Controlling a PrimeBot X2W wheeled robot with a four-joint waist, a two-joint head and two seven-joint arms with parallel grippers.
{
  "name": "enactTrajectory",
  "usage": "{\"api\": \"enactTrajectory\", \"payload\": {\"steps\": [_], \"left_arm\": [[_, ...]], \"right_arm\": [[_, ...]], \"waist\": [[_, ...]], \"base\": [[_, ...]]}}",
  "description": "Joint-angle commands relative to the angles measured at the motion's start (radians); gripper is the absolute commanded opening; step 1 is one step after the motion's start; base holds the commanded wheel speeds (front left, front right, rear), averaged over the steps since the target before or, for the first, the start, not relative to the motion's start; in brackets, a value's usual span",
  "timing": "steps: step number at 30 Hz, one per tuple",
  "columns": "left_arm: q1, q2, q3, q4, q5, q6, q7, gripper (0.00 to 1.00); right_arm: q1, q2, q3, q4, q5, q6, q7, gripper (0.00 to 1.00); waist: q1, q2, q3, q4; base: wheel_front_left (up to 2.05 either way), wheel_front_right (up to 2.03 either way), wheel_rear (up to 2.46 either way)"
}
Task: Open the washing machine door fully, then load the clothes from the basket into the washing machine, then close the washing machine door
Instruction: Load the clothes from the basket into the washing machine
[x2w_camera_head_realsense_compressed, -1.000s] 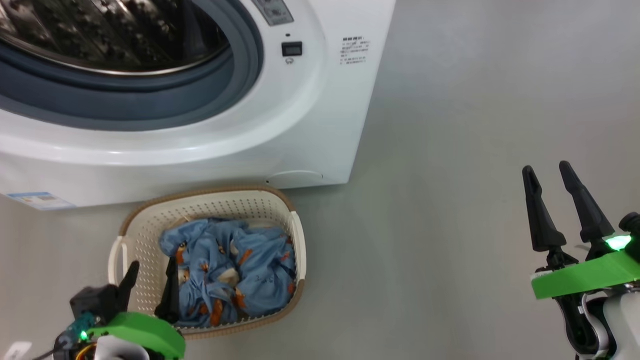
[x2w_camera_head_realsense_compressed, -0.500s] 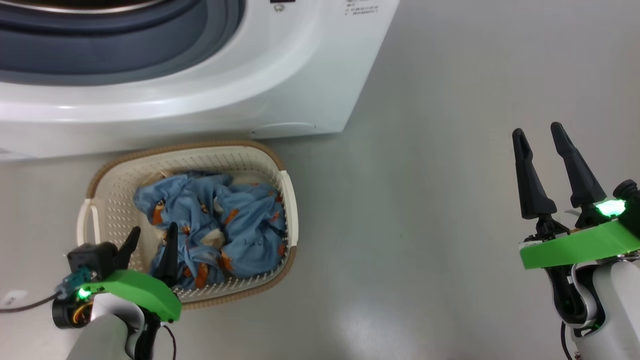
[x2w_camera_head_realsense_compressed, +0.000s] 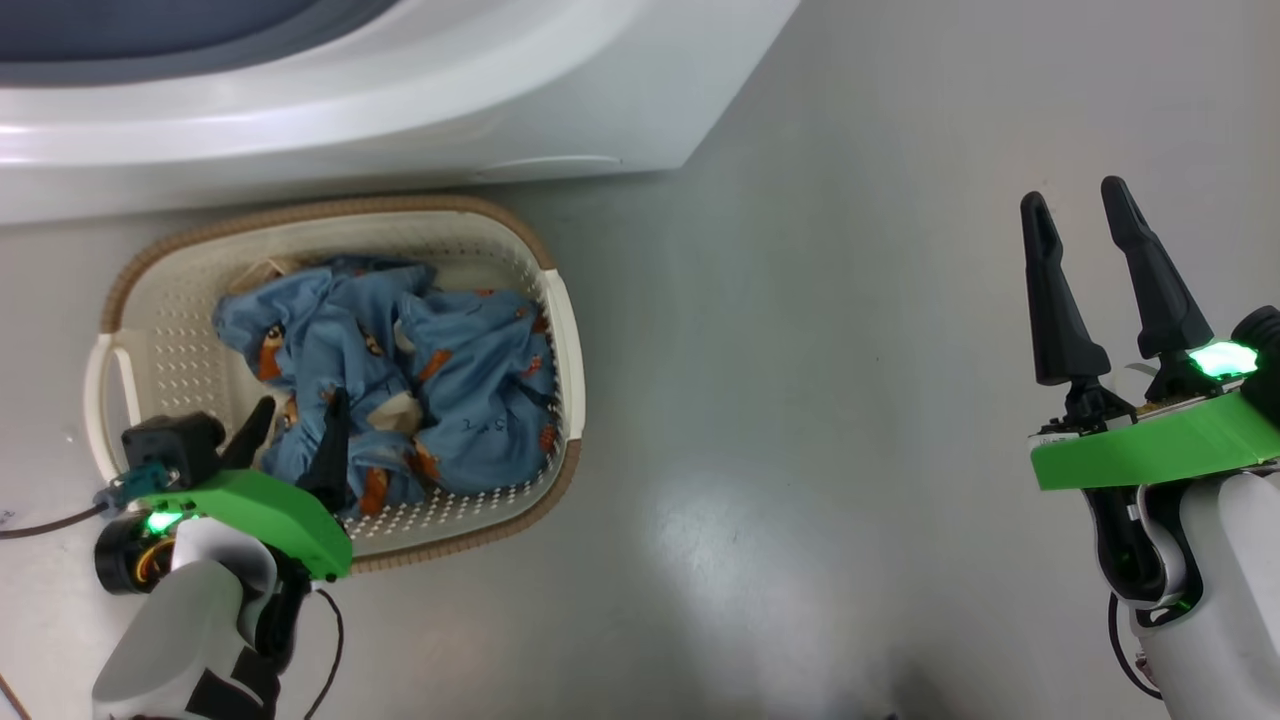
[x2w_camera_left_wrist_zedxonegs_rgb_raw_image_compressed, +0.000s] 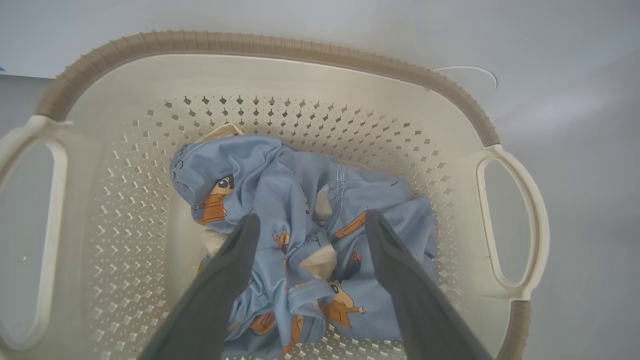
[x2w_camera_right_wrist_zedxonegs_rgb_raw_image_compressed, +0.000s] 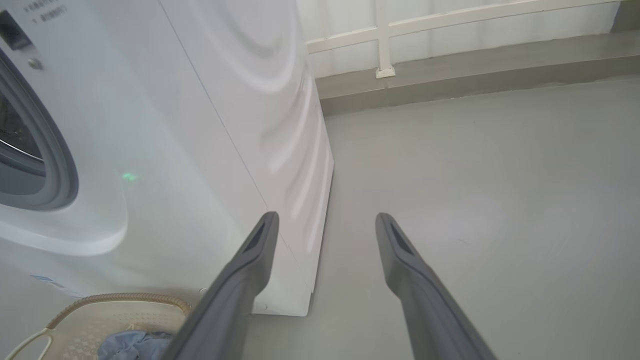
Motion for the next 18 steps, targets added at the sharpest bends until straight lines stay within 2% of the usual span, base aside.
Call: {"api": "enactTrajectory", "payload": {"steps": [1,18], "left_arm": [[0.001,0.041,0.011,0.012,-0.014,0.001,-0.006,1.00],[-0.124,0.084,-0.118,0.133,-0.126,0.001,0.051,1.00]], "right_arm": [[0.006,-0.005,0.018,-0.025,-0.011,0.008,-0.009,1.00],[-0.033,0.000,0.029,-0.053,-0.023,0.008,-0.009,1.00]], "waist": [[-0.0001,-0.0001,0.032,0.000],[-0.0001,-0.0001,0.139,-0.018]], "base": [[0.00,0.00,0.00],[0.00,0.00,0.00]]}}
